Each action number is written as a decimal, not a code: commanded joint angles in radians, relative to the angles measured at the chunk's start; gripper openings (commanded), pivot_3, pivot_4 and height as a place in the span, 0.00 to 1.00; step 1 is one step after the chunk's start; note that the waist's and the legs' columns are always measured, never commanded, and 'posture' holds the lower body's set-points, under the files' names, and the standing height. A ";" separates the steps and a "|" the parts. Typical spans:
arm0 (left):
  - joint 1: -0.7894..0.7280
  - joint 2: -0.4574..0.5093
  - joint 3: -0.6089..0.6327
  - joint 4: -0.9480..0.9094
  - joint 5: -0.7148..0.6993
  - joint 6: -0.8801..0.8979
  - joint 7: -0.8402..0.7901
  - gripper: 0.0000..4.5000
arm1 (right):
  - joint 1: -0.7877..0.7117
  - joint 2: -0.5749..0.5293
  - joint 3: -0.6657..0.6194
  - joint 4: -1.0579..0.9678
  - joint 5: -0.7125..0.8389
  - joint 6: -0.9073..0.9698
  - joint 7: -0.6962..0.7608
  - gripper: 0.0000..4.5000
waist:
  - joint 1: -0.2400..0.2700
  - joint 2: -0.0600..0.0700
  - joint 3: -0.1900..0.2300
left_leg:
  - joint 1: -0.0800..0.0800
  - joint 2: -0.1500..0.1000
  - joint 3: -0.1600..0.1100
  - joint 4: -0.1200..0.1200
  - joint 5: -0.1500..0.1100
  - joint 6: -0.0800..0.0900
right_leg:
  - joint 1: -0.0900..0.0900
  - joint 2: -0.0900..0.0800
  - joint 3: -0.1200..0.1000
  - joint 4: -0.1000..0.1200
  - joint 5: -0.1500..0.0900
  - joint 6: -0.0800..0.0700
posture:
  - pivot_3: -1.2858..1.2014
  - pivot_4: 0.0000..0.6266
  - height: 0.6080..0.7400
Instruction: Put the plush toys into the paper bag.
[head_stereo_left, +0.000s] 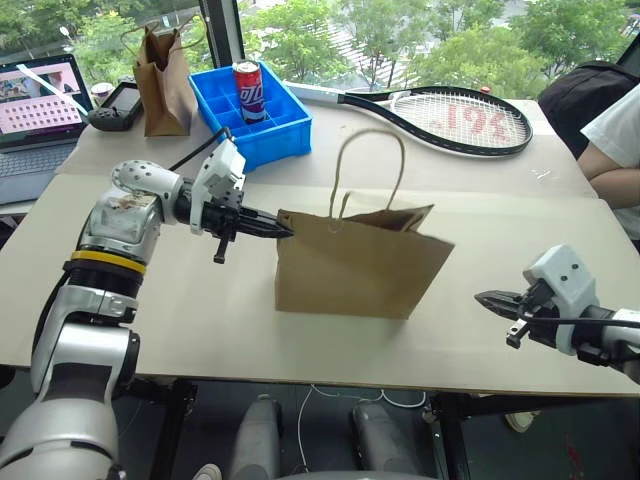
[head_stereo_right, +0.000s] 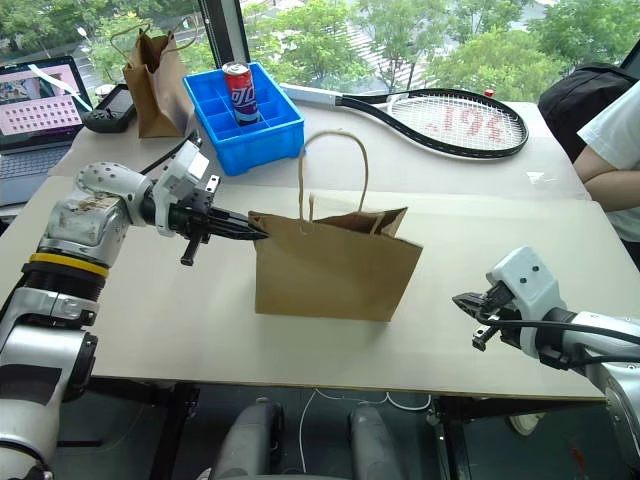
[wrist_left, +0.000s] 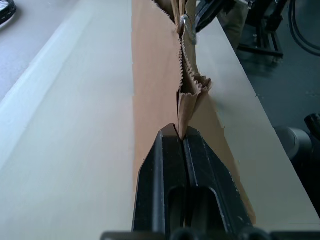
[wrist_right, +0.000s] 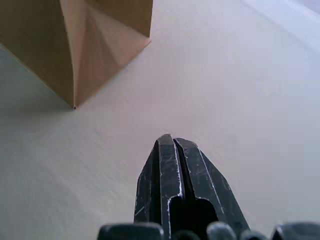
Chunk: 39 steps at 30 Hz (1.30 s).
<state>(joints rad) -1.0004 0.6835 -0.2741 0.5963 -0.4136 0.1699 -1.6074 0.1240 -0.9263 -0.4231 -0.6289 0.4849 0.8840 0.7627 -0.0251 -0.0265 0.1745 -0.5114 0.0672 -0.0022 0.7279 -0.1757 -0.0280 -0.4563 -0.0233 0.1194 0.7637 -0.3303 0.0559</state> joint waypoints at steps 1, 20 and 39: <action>-0.058 0.000 -0.037 0.128 0.026 -0.148 -0.007 0.01 | -0.006 -0.003 -0.025 -0.033 0.011 -0.012 -0.005 0.00 | -0.001 0.000 0.000 | 0.000 0.000 0.000 0.000 0.000 0.000 | 0.000 0.000 0.000 0.000 0.000 0.000 | 0.52 0.24 0.44; 0.301 0.270 0.331 -0.197 -0.223 0.356 0.112 0.99 | 0.004 0.146 -0.124 0.063 0.092 -0.201 0.046 0.00 | -0.031 0.000 0.000 | 0.001 0.001 0.000 -0.001 0.000 0.000 | 0.000 0.000 0.000 0.002 -0.001 0.000 | 0.52 0.24 0.44; 1.125 -0.096 0.548 -0.850 0.024 0.098 0.866 1.00 | 0.105 0.393 -0.032 0.151 -0.021 -0.556 -0.056 0.99 | -0.013 -0.003 -0.003 | 0.003 0.003 0.004 0.003 0.000 0.000 | 0.001 -0.002 -0.001 0.005 -0.001 -0.001 | 0.52 0.24 0.44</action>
<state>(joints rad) 0.1078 0.5895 0.2464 -0.1969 -0.3929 0.2984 -0.7649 0.2433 -0.5230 -0.4149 -0.4772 0.4478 0.3635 0.7132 -0.0378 -0.0293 0.1714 -0.5088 0.0697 0.0018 0.7307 -0.1756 -0.0283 -0.4548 -0.0254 0.1188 0.7682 -0.3313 0.0543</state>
